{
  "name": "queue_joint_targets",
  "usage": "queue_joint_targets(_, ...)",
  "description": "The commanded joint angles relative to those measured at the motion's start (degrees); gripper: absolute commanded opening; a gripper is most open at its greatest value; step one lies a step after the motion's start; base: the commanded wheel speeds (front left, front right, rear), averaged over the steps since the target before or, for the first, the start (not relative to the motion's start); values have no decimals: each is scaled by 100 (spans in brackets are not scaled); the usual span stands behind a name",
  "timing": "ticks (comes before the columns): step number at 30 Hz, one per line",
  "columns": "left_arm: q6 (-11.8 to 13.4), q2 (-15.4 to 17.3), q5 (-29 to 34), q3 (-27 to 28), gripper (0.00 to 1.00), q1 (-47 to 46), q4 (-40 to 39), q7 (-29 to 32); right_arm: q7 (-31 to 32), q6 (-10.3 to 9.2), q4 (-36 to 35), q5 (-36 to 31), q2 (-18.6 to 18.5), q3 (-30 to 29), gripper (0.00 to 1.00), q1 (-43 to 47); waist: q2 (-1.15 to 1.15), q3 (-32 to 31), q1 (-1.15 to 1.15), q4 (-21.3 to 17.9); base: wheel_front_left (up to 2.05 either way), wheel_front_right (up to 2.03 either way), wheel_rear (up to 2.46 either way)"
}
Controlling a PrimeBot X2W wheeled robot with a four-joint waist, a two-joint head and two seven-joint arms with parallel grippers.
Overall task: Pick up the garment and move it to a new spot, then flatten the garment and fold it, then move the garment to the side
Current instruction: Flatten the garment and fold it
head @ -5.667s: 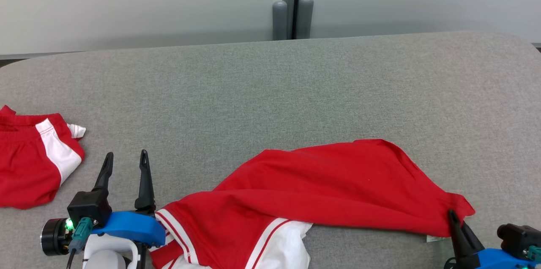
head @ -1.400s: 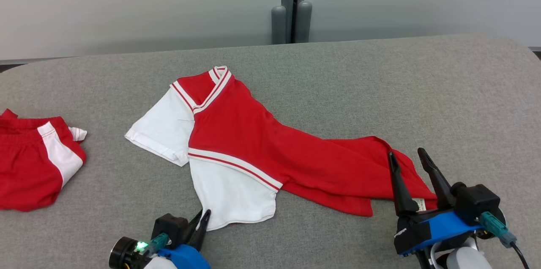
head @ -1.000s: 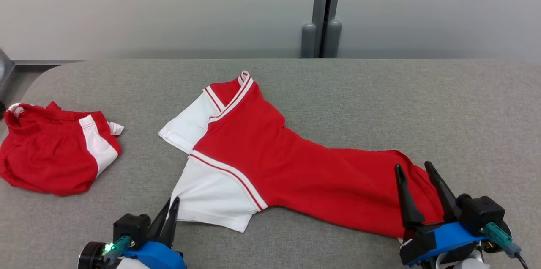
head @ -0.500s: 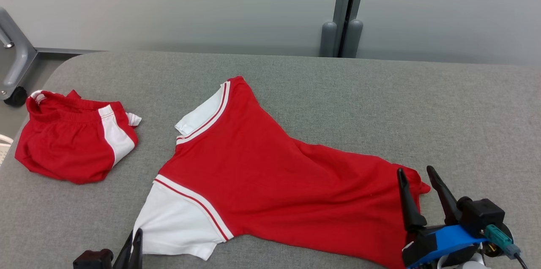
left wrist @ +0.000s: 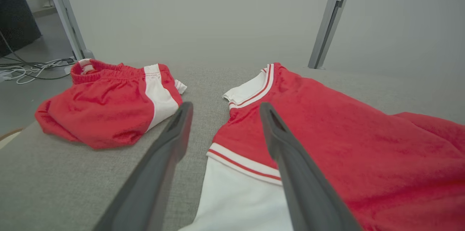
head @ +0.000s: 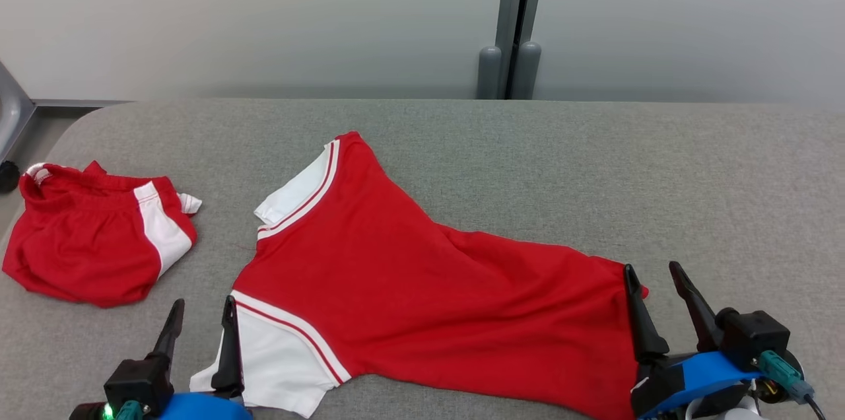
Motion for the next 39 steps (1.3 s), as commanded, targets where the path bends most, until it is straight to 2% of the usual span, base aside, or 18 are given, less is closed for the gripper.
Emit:
queue_joint_targets(1,-32,-54,139,98,100,-94,-68,-22,-21,1,13,-35,-16,-26,100,-14,0,-48,0,-71,0,0,0)
queue_joint_targets(9,-262,-430,715,902,100,-227,-203,-27,-21,1,86,47,-16,-24,100,143,0,-227,0,-303,0,0,0)
queue_joint_targets(14,-377,-522,1000,1147,100,-212,-119,-26,-21,1,121,70,-16,-20,100,229,0,-304,0,-358,0,0,0)
queue_joint_targets(21,-481,-539,1425,1281,100,-150,220,-27,-21,1,192,49,-16,-30,100,410,0,-394,0,-443,0,0,0)
queue_joint_targets(27,-626,-555,1496,1404,100,-162,471,-27,-21,1,259,55,-16,11,100,468,0,-429,0,-495,0,0,0)
queue_joint_targets(39,-733,-659,1652,1544,100,-264,694,-27,-21,1,388,83,-16,73,100,483,0,-479,0,-441,0,0,0)
